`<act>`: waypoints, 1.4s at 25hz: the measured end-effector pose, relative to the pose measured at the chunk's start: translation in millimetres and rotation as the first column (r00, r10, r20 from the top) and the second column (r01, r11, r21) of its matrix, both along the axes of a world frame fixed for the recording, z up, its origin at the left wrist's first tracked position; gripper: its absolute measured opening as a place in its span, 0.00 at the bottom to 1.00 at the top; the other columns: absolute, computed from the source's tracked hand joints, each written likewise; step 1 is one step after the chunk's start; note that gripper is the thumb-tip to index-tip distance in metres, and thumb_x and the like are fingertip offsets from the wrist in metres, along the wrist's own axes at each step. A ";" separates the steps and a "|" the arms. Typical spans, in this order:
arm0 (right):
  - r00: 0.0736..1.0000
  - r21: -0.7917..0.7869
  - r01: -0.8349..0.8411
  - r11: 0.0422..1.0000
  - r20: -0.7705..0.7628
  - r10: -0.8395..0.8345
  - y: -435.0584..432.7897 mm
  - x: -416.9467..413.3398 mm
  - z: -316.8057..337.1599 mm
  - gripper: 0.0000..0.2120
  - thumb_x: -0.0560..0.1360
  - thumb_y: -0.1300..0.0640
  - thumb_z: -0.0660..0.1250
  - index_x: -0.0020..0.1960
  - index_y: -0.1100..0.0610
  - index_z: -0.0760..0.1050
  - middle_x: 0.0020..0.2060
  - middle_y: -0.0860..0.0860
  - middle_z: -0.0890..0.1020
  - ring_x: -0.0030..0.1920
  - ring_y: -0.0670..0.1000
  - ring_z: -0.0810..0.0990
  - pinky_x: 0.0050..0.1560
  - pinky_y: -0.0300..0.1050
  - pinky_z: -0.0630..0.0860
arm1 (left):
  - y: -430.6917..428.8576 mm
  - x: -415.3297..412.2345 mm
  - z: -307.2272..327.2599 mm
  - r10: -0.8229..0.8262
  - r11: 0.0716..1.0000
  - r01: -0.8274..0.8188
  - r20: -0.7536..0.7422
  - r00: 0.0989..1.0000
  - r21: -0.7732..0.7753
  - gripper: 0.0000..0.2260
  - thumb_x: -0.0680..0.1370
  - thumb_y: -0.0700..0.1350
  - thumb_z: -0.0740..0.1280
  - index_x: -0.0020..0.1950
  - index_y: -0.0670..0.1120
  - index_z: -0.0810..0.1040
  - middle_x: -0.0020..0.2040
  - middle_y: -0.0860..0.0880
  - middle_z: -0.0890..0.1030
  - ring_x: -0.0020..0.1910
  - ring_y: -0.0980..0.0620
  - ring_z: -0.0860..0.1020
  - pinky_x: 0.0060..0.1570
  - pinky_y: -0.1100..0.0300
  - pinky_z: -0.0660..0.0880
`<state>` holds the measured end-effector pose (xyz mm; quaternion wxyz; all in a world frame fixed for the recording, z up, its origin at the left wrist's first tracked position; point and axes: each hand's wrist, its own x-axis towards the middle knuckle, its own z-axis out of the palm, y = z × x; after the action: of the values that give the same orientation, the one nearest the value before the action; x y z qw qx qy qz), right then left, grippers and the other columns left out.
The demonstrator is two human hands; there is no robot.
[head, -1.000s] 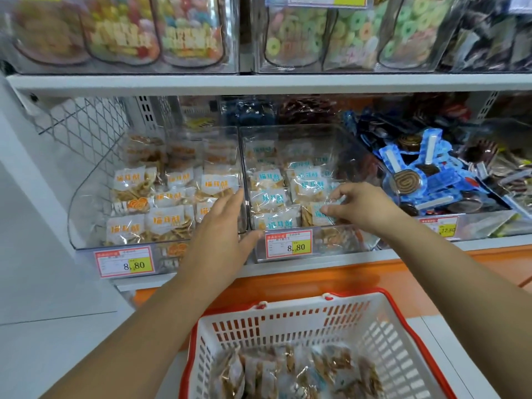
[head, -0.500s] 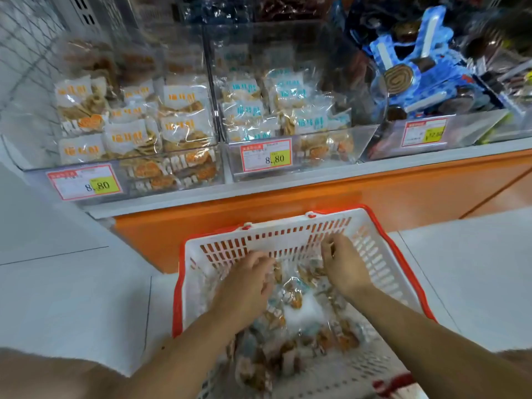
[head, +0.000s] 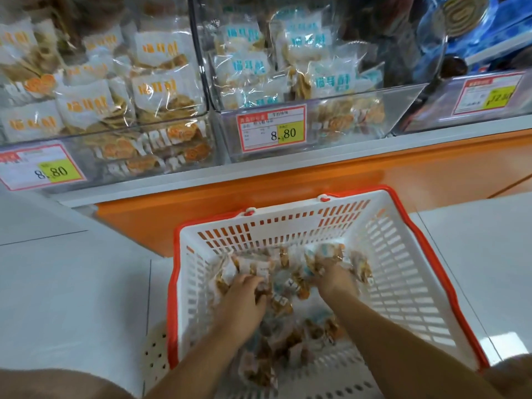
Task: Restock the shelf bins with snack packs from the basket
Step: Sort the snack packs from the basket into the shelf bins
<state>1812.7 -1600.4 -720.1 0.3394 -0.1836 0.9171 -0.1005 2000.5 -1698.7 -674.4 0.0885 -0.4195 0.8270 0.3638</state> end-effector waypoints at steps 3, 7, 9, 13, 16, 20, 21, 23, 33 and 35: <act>0.993 0.009 -0.066 0.998 -0.098 0.067 2.5 -4.3 3.4 0.13 0.81 0.56 0.59 0.61 0.51 0.79 0.53 0.54 0.83 0.51 0.55 0.81 0.44 0.43 0.74 | 2.7 -4.8 2.0 0.032 0.999 -0.032 -0.036 0.999 0.021 0.17 0.80 0.49 0.64 0.69 0.54 0.72 0.65 0.54 0.71 0.60 0.56 0.75 0.61 0.59 0.74; 0.987 -0.280 -0.040 0.959 -0.161 -0.006 13.7 4.5 20.3 0.10 0.80 0.54 0.61 0.54 0.52 0.81 0.45 0.50 0.84 0.40 0.49 0.80 0.40 0.43 0.77 | 5.7 -19.5 13.6 0.175 0.959 -0.166 -0.020 0.984 0.231 0.17 0.81 0.56 0.60 0.68 0.53 0.73 0.63 0.54 0.78 0.58 0.57 0.75 0.62 0.59 0.73; 0.966 -0.441 -0.106 0.891 -0.258 -0.013 20.3 17.6 35.2 0.08 0.79 0.55 0.64 0.52 0.51 0.82 0.45 0.47 0.84 0.37 0.46 0.79 0.37 0.40 0.76 | 5.6 -28.4 26.3 0.366 0.824 -0.328 0.007 0.930 0.463 0.23 0.80 0.65 0.55 0.64 0.52 0.76 0.57 0.52 0.82 0.56 0.53 0.80 0.61 0.52 0.75; 0.779 -0.512 -0.521 0.683 -0.613 0.135 38.8 37.1 51.9 0.07 0.74 0.57 0.67 0.47 0.52 0.84 0.45 0.46 0.83 0.34 0.45 0.81 0.29 0.38 0.77 | 0.1 -39.4 46.1 0.736 0.320 -0.322 -0.020 0.676 0.891 0.16 0.79 0.54 0.66 0.60 0.46 0.78 0.52 0.42 0.85 0.49 0.43 0.84 0.56 0.44 0.79; 0.899 -0.599 -0.367 0.712 -0.426 0.106 44.9 47.4 70.9 0.07 0.73 0.60 0.70 0.48 0.50 0.82 0.57 0.46 0.76 0.48 0.43 0.79 0.41 0.38 0.77 | 2.7 -37.2 52.7 0.697 0.417 -0.290 -0.098 0.710 0.861 0.13 0.77 0.40 0.68 0.62 0.43 0.77 0.53 0.45 0.84 0.50 0.46 0.84 0.56 0.45 0.79; 0.925 -0.679 0.366 0.637 0.339 -0.171 34.4 35.6 104.3 0.18 0.77 0.53 0.69 0.64 0.44 0.71 0.56 0.48 0.75 0.53 0.47 0.79 0.50 0.40 0.77 | 1.6 -29.0 60.6 0.660 0.435 -0.225 -0.139 0.738 0.872 0.11 0.78 0.35 0.67 0.57 0.46 0.79 0.53 0.45 0.84 0.48 0.46 0.84 0.49 0.51 0.82; 0.891 -0.655 0.425 0.625 0.425 -0.160 32.7 28.4 107.4 0.19 0.76 0.52 0.70 0.66 0.46 0.72 0.54 0.53 0.78 0.50 0.48 0.81 0.48 0.41 0.79 | 0.4 -27.7 62.9 0.653 0.435 -0.206 -0.149 0.742 0.877 0.12 0.77 0.35 0.67 0.60 0.45 0.78 0.54 0.44 0.84 0.47 0.46 0.84 0.46 0.53 0.82; 0.839 -0.620 0.488 0.615 0.528 -0.133 33.3 22.8 113.2 0.14 0.76 0.56 0.70 0.61 0.55 0.77 0.48 0.59 0.82 0.40 0.48 0.82 0.38 0.38 0.77 | -0.6 -25.5 67.3 0.667 0.425 -0.197 -0.158 0.728 0.883 0.14 0.76 0.36 0.69 0.61 0.43 0.78 0.53 0.42 0.84 0.44 0.46 0.84 0.39 0.56 0.82; 0.556 -0.495 0.756 0.429 0.831 -0.020 48.5 25.6 124.7 0.05 0.77 0.66 0.65 0.53 0.65 0.73 0.35 0.55 0.82 0.32 0.49 0.81 0.34 0.41 0.80 | 10.2 -20.7 84.2 0.755 0.313 -0.127 -0.165 0.635 0.941 0.11 0.77 0.39 0.68 0.59 0.38 0.78 0.50 0.39 0.84 0.44 0.46 0.83 0.41 0.55 0.83; 0.530 -0.473 0.763 0.441 0.848 -0.009 50.2 25.8 121.0 0.11 0.76 0.69 0.65 0.58 0.66 0.72 0.44 0.63 0.83 0.38 0.55 0.84 0.40 0.46 0.82 | 13.4 -19.1 85.5 0.735 0.347 -0.113 -0.195 0.649 0.931 0.09 0.76 0.37 0.69 0.56 0.40 0.79 0.50 0.41 0.85 0.47 0.46 0.84 0.45 0.55 0.82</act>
<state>1838.5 -1550.2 -599.1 0.5170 -0.0137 0.5443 -0.6605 1981.3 -1685.3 -588.9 -0.0833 -0.3918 0.3568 0.8440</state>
